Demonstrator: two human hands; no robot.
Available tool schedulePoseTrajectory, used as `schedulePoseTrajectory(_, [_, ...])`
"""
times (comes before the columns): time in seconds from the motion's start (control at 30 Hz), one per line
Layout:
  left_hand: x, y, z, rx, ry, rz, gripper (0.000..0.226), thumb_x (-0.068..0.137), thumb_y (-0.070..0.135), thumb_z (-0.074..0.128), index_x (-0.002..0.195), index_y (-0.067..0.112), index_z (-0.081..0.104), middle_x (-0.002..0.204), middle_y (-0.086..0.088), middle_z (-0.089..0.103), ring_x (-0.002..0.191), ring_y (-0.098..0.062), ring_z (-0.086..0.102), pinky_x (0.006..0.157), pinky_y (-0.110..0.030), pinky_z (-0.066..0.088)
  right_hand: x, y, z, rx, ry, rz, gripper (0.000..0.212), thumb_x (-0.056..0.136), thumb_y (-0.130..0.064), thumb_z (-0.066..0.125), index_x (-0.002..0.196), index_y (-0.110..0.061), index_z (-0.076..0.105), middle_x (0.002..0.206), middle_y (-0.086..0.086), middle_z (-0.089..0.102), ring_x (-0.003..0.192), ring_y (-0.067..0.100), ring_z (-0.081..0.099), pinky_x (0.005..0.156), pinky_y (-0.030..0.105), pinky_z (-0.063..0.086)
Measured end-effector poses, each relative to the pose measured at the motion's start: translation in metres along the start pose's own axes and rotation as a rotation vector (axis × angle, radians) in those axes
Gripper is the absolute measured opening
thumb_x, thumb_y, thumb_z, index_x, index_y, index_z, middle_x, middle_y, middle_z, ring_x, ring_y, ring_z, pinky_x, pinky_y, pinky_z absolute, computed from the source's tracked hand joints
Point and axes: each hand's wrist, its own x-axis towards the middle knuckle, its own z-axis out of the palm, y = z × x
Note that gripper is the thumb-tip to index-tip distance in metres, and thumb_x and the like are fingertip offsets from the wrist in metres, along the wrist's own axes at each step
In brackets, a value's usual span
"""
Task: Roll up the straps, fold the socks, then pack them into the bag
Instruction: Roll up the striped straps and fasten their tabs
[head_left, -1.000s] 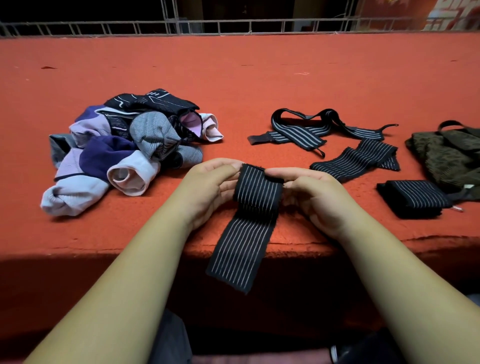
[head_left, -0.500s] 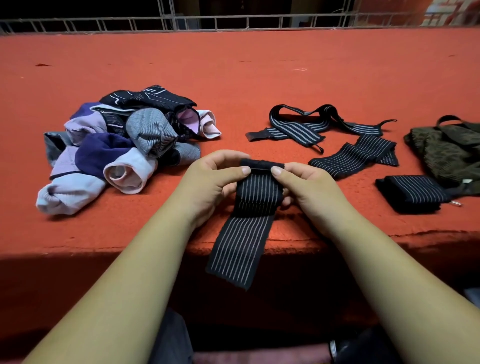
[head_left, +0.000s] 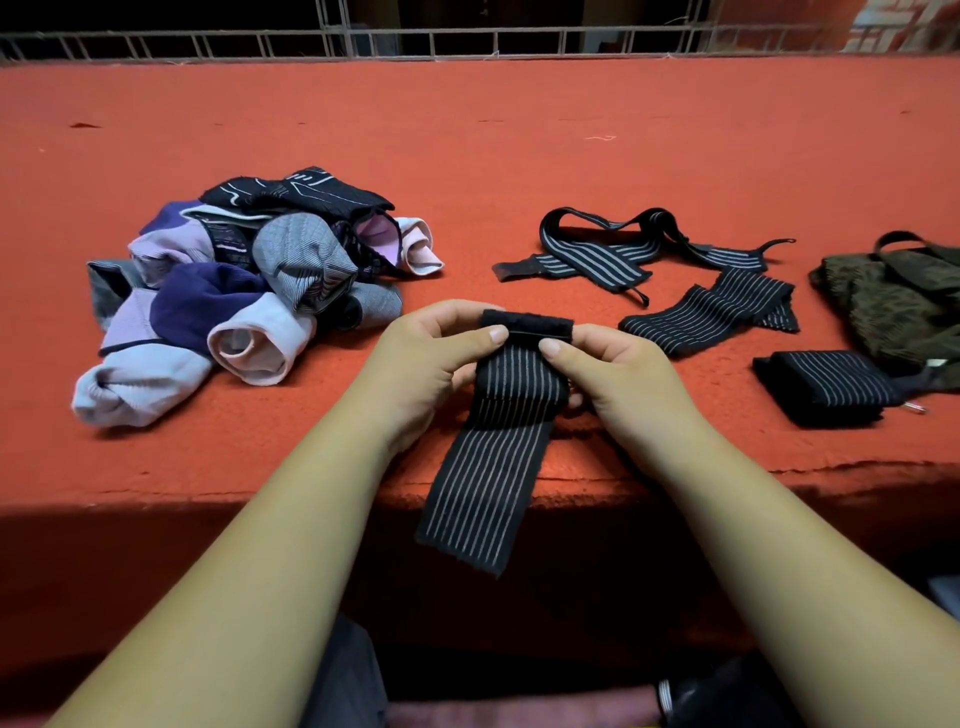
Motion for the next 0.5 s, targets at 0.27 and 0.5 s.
schedulePoseTrajectory(0.27, [-0.0017,-0.0015,0.0006,0.163,0.078,-0.003,0.017,0.096,0.011,0.075,0.111,0.004,0.076,0.113,-0.020,0.078,0.091,-0.024,0.073,0.080,-0.036,0.060,-0.0012,-0.0023,-0.0031,-0.041,-0.071,0.050,0.018,0.103,-0.032,0.067,0.103,-0.018,0.079,0.074,-0.010,0.070,0.064,0.002,0.058,0.061,0.020,0.046])
schedulePoseTrajectory(0.5, [-0.0019,0.0018,-0.0034,0.141,0.007,-0.083,0.024,0.100,0.025,0.072,0.116,0.006,0.075,0.115,-0.017,0.079,0.101,-0.031,0.076,0.094,-0.044,0.059,0.0001,0.0004,-0.0015,0.016,-0.108,0.059,0.013,0.102,-0.017,0.069,0.095,-0.008,0.075,0.071,-0.005,0.069,0.063,0.005,0.058,0.060,0.017,0.046])
